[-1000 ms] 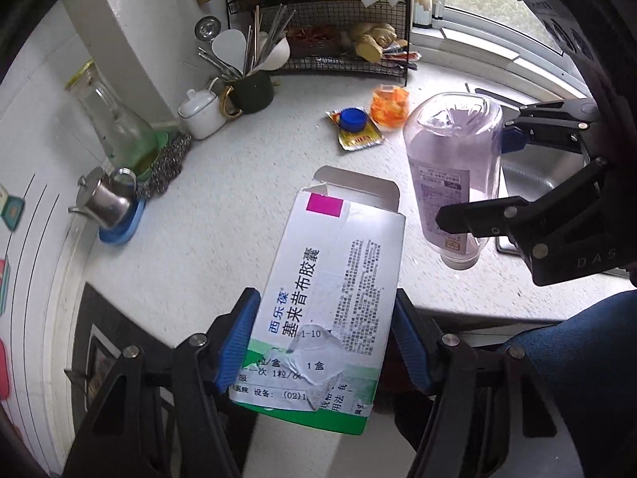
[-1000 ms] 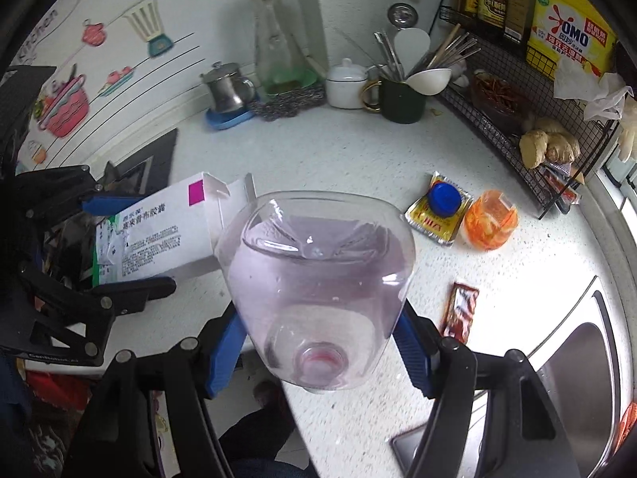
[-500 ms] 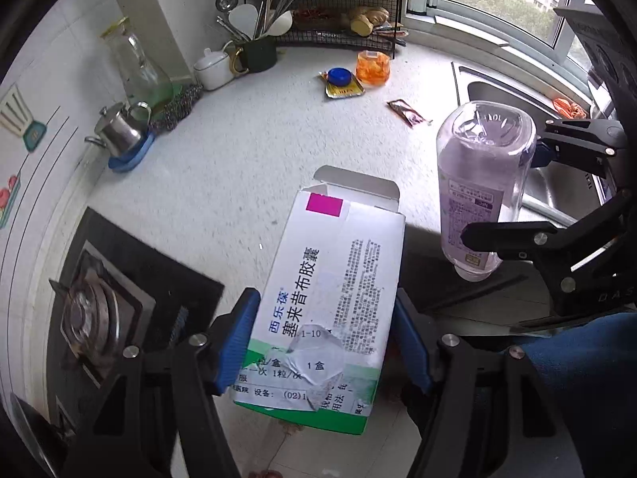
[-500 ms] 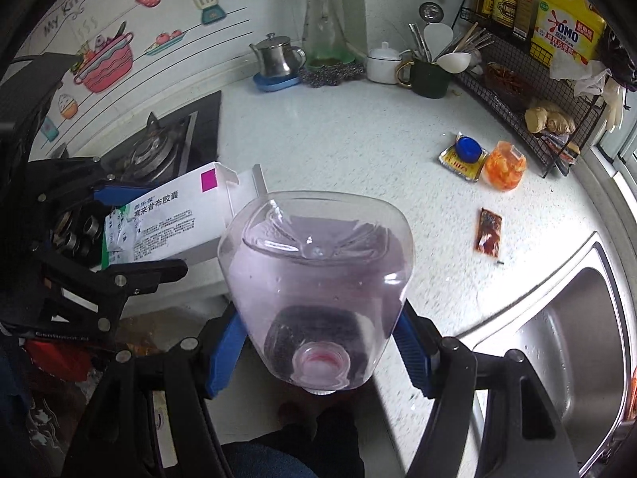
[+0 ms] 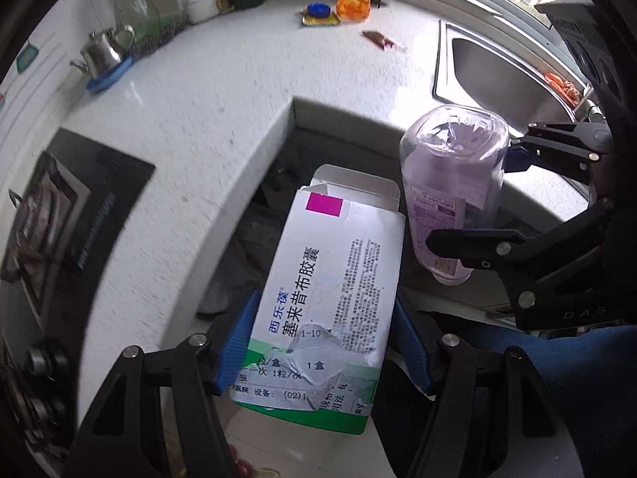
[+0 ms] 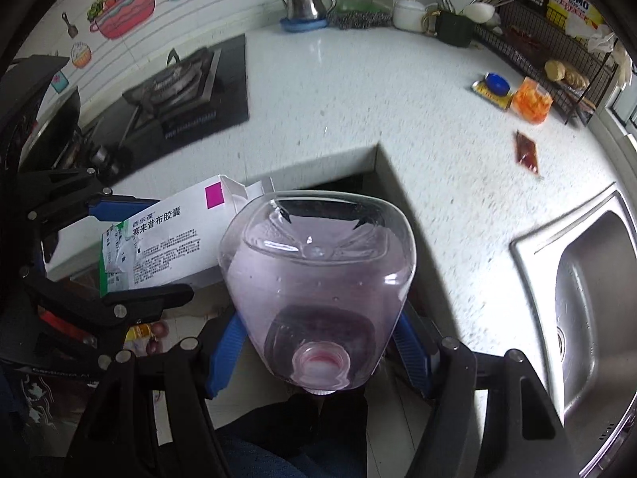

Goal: Collect trash
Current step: 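Carry the medicine box and bottle in both tools down toward the red bin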

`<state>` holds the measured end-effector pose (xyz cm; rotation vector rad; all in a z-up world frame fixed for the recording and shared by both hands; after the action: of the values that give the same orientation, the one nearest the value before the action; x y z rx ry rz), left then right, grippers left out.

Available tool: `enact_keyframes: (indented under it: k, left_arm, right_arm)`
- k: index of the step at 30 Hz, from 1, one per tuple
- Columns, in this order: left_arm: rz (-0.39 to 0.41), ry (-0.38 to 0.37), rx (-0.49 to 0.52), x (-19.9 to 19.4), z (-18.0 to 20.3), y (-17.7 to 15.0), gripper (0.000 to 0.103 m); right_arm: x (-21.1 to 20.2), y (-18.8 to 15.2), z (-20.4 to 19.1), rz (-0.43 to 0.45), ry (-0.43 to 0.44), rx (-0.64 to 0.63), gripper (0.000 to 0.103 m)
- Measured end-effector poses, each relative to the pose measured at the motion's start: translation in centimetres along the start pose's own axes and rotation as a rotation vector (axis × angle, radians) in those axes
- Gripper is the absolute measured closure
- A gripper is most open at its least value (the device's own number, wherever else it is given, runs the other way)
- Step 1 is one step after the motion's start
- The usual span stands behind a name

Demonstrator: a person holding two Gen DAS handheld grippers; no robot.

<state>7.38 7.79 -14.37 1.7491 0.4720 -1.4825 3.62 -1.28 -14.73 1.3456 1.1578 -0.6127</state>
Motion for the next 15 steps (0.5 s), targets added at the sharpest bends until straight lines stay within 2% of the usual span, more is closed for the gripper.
enact_keyframes:
  k: [5,15]
  left_arm:
    - [-0.025,-0.035,-0.060,3.9,0.7,-2.0,0.039]
    - [-0.055,-0.045,-0.181,12.9,1.1,-5.2,0.039]
  right_arm:
    - [3.1,-1.8,0.1,-0.044,0.004,0.004,0.036]
    - [10.9,-4.5,1.5,-0.114,-0.035,-0.008,0.036]
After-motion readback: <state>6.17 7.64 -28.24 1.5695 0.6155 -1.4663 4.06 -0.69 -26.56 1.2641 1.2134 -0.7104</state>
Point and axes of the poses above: each gripper's, at about its wrist camera, not at the fingertips, and x roughly the way its jaws point, z to its right, y to its top, the point moved 8 cm from there along x, roughly the way its jaws point, and after that the axes turned 7 degrees about x, right-handed, at the moved point
